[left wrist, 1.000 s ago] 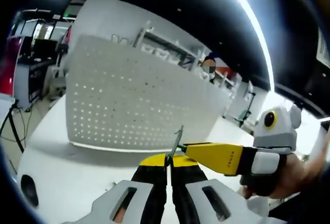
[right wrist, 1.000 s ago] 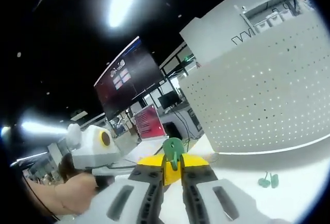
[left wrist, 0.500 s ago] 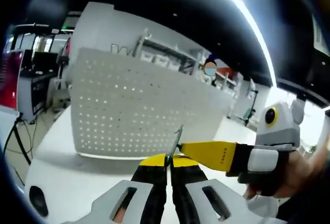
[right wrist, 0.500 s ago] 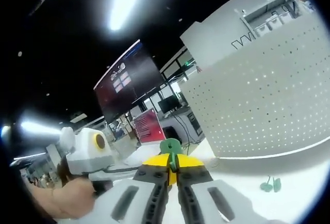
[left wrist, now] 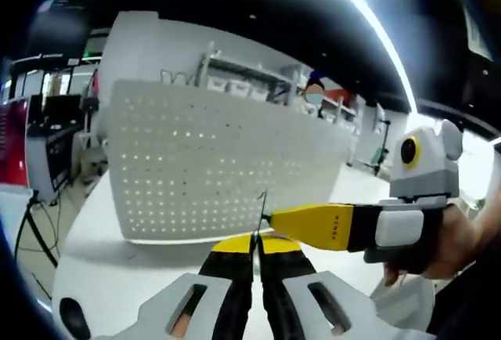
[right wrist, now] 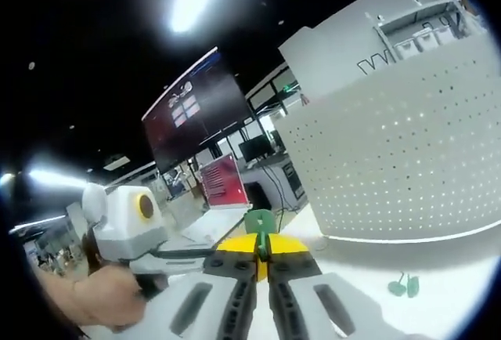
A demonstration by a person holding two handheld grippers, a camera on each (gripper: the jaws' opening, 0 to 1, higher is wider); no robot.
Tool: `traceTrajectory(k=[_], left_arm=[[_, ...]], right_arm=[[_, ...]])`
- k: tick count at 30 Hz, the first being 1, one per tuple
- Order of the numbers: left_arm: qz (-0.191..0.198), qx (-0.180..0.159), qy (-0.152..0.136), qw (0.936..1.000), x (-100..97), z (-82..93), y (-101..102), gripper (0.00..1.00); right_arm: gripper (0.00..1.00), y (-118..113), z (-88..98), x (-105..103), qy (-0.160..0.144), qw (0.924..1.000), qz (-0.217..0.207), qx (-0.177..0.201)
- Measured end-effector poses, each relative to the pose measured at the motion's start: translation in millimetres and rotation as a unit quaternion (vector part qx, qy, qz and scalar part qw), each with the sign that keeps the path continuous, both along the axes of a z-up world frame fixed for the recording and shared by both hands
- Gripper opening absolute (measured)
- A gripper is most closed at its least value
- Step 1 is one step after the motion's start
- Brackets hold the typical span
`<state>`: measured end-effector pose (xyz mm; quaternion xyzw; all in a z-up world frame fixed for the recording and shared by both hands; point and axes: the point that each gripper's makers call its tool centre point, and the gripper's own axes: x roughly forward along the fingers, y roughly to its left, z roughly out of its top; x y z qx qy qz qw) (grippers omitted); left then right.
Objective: Insert the hook assembly into the mounting plate slot until the hook locks in place.
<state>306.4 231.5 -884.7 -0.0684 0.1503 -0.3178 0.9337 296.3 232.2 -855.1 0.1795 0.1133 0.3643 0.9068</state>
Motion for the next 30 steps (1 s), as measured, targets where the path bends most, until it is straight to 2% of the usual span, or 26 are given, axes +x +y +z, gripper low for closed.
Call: traceTrajectory(k=[2, 4, 9, 11, 12, 15, 20, 23, 25, 30], left_arm=[[0.003, 0.001, 0.005, 1.0000, -0.2, -1.9, 3, 0.16], [-0.004, 0.001, 0.008, 1.0000, -2.2, -3.3, 3, 0.20], [-0.014, 0.010, 0.017, 0.9997, -4.6, -11.0, 7, 0.45], [-0.021, 0.006, 0.027, 0.9994, -6.8, -15.1, 7, 0.48], [-0.023, -0.002, 0.033, 0.9992, -7.5, -17.1, 6, 0.53], [-0.016, -0.010, 0.040, 0.9990, -7.4, -19.9, 8, 0.74], [-0.006, -0.010, 0.036, 0.9993, -6.9, -18.8, 11, 0.93], [-0.007, -0.011, 0.039, 0.9992, -8.2, -19.3, 11, 0.97], [-0.003, -0.009, 0.041, 0.9991, -7.9, -20.5, 12, 1.00], [-0.006, -0.010, 0.039, 0.9992, -7.6, -20.2, 8, 1.00]], right_arm=[[0.00, 1, -1.7, 0, 0.009, 0.9999, 0.007, 0.002], [0.00, 0, -2.1, 1, 0.005, 1.0000, 0.006, -0.004], [0.00, -2, -1.5, 5, -0.008, 0.9995, 0.013, -0.026], [0.00, -5, 2.5, 10, -0.041, 0.9980, 0.004, -0.048], [0.00, -6, 3.0, 11, -0.048, 0.9972, 0.001, -0.058], [0.00, -10, 3.2, 16, -0.054, 0.9963, -0.015, -0.066], [0.00, -23, 3.8, 28, -0.068, 0.9931, -0.058, -0.076], [0.00, -25, 3.9, 30, -0.074, 0.9929, -0.062, -0.070], [0.00, -30, 5.1, 35, -0.093, 0.9892, -0.076, -0.083], [0.00, -41, 2.3, 50, -0.094, 0.9851, -0.114, -0.088]])
